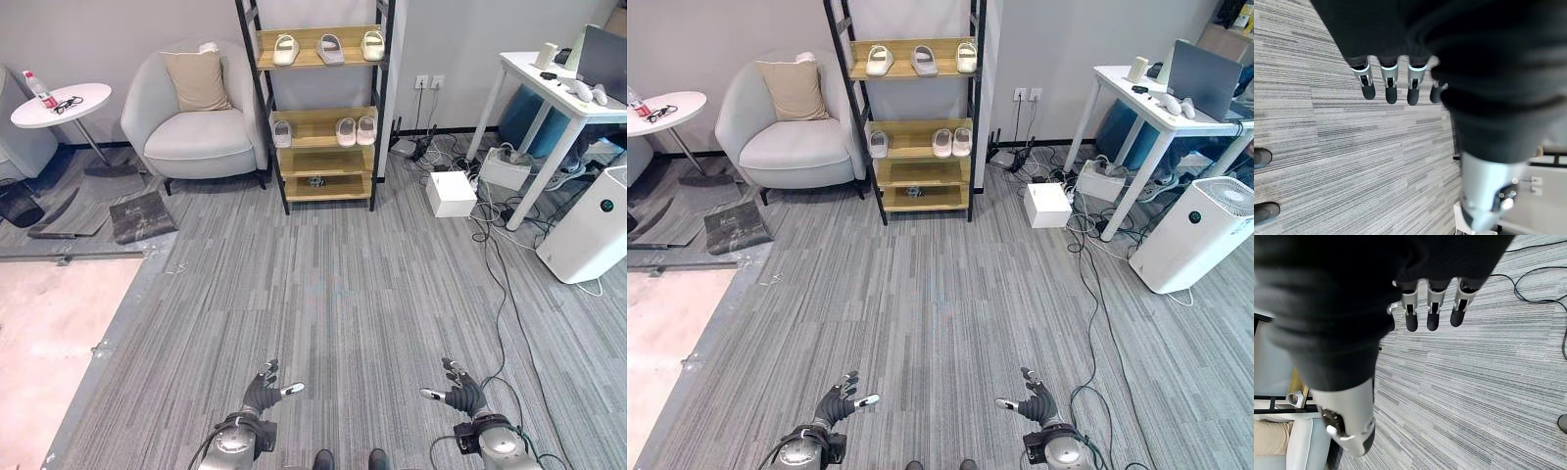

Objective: Arrange the slippers neatly on the shoe rack.

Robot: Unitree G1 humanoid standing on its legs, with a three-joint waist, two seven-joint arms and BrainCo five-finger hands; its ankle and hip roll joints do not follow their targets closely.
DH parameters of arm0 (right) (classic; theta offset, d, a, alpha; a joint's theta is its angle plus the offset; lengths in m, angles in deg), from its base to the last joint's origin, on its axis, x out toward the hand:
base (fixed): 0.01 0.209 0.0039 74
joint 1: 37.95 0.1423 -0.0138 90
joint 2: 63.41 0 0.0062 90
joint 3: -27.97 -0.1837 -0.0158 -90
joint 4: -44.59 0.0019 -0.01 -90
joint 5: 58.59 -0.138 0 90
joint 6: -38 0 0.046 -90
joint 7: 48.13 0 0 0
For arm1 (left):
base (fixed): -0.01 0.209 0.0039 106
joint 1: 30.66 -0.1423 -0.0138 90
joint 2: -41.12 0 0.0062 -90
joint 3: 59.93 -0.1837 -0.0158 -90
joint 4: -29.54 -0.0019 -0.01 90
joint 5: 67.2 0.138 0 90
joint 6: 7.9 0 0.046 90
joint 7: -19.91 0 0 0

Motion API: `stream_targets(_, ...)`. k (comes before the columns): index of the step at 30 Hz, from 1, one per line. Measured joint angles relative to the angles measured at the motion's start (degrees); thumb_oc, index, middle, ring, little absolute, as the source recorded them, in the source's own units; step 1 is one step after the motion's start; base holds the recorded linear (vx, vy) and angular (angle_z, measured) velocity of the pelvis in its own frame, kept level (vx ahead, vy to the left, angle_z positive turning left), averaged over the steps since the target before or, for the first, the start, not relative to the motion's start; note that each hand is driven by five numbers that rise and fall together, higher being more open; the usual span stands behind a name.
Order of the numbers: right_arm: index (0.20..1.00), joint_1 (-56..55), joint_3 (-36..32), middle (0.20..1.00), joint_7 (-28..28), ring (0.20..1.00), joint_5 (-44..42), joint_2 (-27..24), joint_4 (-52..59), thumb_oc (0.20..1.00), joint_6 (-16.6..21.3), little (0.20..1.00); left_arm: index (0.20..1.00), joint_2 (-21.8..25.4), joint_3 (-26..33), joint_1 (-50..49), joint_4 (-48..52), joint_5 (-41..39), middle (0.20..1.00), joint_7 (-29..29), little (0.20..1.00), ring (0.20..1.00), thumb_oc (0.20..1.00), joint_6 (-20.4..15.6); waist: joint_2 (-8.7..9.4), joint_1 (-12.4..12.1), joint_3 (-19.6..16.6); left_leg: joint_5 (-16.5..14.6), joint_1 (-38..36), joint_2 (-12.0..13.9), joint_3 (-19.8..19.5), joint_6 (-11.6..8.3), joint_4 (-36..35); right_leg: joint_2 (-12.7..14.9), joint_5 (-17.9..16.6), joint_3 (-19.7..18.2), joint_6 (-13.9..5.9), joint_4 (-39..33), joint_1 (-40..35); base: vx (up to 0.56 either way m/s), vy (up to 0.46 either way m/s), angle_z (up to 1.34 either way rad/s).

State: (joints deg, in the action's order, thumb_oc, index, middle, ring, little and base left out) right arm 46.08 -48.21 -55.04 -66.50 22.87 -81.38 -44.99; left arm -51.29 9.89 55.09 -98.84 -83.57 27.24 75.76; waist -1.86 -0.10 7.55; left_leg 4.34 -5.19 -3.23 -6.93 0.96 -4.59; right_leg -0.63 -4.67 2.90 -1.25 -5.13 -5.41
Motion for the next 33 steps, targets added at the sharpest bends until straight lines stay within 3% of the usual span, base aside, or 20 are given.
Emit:
stream_targets(9,1.000,0.10,0.12,1.000,0.02,1.000,-0.11,0.35,-1.11,1.000,0.05,1.000,1.000,0.00,0.14,-0.59,-0.03,-1.03,1.000,-0.01,1.000,1.000,1.000,-0.06,0.24,-0.21,-0.09,-0.34,0.22,0.00,-0.05,-0.50,-0.37,0.01,0.07,0.10,0.13,0.00,0.51,0.00,0.018,0.00)
stream_targets(22,1.000,1.57,0.26,1.000,-0.47,1.000,-2.21,1.96,-2.12,1.000,0.01,1.000,1.000,0.61,0.20,-1.66,1.28,-2.82,1.000,0.21,1.000,1.000,1.000,-0.24,2.35,-0.50,-0.29,0.09,2.91,-0.63,-0.22,0.43,0.01,0.33,-0.31,0.32,-0.31,0.91,3.01,0.01,0.076,0.00)
stream_targets(26,1.000,2.86,0.21,1.000,-0.37,1.000,-2.22,1.78,-2.21,1.000,0.03,1.000,1.000,1.03,0.32,-0.30,1.40,-2.82,1.000,0.57,1.000,1.000,1.000,-0.60,1.93,-0.50,1.38,-0.08,3.15,-0.50,-0.16,1.03,0.02,0.83,2.78,0.37,-1.74,9.33,7.37,0.08,0.084,-0.02)
stream_targets(29,1.000,3.25,0.00,1.000,-0.23,1.000,-2.22,1.81,-2.40,1.000,0.03,1.000,1.000,1.23,0.26,1.13,1.06,-2.77,1.000,0.56,1.000,1.000,1.000,-0.62,1.64,-0.06,3.89,-0.75,2.01,-0.21,-0.79,1.87,0.03,1.50,7.30,0.28,-4.36,22.84,13.72,0.25,-0.010,0.04)
stream_targets(33,1.000,2.81,-0.88,1.000,-0.01,1.000,-2.21,1.90,-2.34,1.000,0.02,1.000,1.000,2.28,0.64,2.43,1.05,-2.76,1.000,0.64,1.000,1.000,1.000,-0.62,3.49,0.25,4.87,-0.99,1.87,-0.42,-1.67,2.33,0.05,4.15,7.95,0.60,-4.81,17.21,18.44,0.31,-0.084,0.14)
